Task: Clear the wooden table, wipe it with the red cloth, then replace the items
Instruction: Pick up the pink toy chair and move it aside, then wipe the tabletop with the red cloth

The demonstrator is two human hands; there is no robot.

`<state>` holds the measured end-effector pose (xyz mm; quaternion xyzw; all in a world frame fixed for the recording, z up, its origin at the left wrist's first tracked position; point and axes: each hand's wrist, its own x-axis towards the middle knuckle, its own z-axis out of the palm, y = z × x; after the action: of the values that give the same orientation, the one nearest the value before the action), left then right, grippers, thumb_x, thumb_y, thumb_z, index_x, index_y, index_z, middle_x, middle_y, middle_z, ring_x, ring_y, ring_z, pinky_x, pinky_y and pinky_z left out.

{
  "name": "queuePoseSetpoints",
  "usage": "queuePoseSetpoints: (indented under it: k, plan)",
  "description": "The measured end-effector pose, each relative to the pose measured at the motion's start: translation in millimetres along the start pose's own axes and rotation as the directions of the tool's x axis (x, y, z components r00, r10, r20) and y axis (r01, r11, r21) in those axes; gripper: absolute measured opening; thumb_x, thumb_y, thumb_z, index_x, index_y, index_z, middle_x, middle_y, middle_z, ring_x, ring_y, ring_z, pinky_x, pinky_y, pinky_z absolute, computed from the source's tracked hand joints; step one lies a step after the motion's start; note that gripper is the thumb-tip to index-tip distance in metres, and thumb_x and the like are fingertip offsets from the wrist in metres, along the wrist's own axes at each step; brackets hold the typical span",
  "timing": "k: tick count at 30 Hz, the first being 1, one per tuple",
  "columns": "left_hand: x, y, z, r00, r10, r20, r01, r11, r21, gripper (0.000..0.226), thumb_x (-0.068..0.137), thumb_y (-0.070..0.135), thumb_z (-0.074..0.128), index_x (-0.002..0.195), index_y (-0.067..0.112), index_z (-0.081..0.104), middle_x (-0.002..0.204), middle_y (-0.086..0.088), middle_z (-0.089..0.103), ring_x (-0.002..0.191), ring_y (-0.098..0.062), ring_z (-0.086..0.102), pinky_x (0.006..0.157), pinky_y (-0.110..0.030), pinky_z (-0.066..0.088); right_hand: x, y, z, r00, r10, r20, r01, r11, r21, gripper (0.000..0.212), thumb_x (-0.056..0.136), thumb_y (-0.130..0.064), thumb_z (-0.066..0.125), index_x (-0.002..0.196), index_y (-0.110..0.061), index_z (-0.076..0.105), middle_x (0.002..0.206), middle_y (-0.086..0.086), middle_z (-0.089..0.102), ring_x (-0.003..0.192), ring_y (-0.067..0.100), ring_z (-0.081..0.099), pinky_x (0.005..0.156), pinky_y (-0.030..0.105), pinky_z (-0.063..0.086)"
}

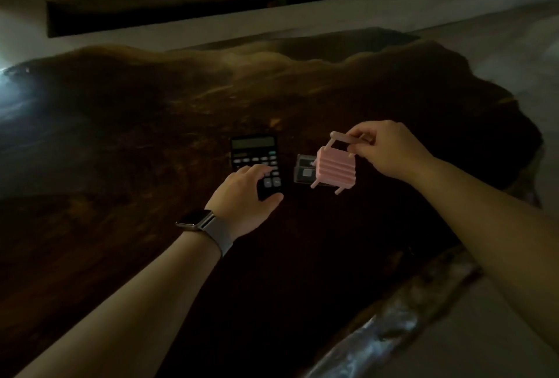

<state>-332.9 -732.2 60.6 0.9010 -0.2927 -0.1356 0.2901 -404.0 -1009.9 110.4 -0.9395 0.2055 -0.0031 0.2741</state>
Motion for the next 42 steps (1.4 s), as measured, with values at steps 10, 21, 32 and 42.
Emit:
queuePoseSetpoints:
  k: [10, 21, 32, 42]
  plan:
    - [47.1, 51.6, 66.4, 0.995, 0.066, 0.073, -0.071, 0.995, 0.071, 0.061, 0.087, 0.053, 0.060, 0.140, 0.029, 0.043, 0.134, 0.004, 0.056, 0.120, -0.017, 0.053, 0.094, -0.034, 0.046, 1.3, 102.0, -12.5, 0.979, 0.191, -0.074, -0.191, 0.982, 0.005, 0.022, 0.095, -0.020, 0.067, 0.113, -0.033, 0.067, 0.092, -0.019, 0.055, 0.084, 0.001, 0.054, 0.072, 0.026, 0.041]
    - [46.1, 27.7, 82.8, 0.980, -0.060, 0.189, 0.015, 0.974, 0.228, 0.070, 0.083, 0.059, 0.060, 0.143, 0.034, 0.036, 0.140, 0.002, 0.048, 0.127, -0.022, 0.045, 0.099, -0.041, 0.044, 19.3, 98.3, 4.8, 0.962, 0.267, -0.059, -0.271, 0.960, -0.068, 0.052, 0.094, -0.022, 0.068, 0.143, -0.029, 0.051, 0.140, 0.005, 0.055, 0.122, 0.023, 0.055, 0.089, 0.036, 0.046]
    - [-24.9, -27.5, 60.8, 0.911, -0.221, 0.349, 0.122, 0.951, 0.285, 0.085, 0.077, 0.069, 0.057, 0.148, 0.036, 0.025, 0.154, 0.004, 0.032, 0.140, -0.025, 0.031, 0.105, -0.050, 0.039, -35.8, 6.9, 15.5, 0.998, -0.038, -0.051, 0.026, 0.975, -0.221, 0.063, 0.091, -0.040, 0.068, 0.148, -0.029, 0.042, 0.137, 0.006, 0.051, 0.119, 0.024, 0.053, 0.091, 0.046, 0.049]
    - [-219.0, -143.5, -57.5, 0.871, -0.479, 0.109, 0.437, 0.858, 0.270, 0.084, 0.079, 0.067, 0.059, 0.149, 0.036, 0.023, 0.155, 0.005, 0.032, 0.141, -0.023, 0.030, 0.105, -0.049, 0.041, -105.9, -180.9, 132.9, 0.886, -0.382, 0.263, 0.415, 0.906, -0.082, 0.062, 0.092, -0.043, 0.068, 0.148, -0.029, 0.045, 0.135, 0.001, 0.054, 0.118, 0.020, 0.054, 0.092, 0.037, 0.048]
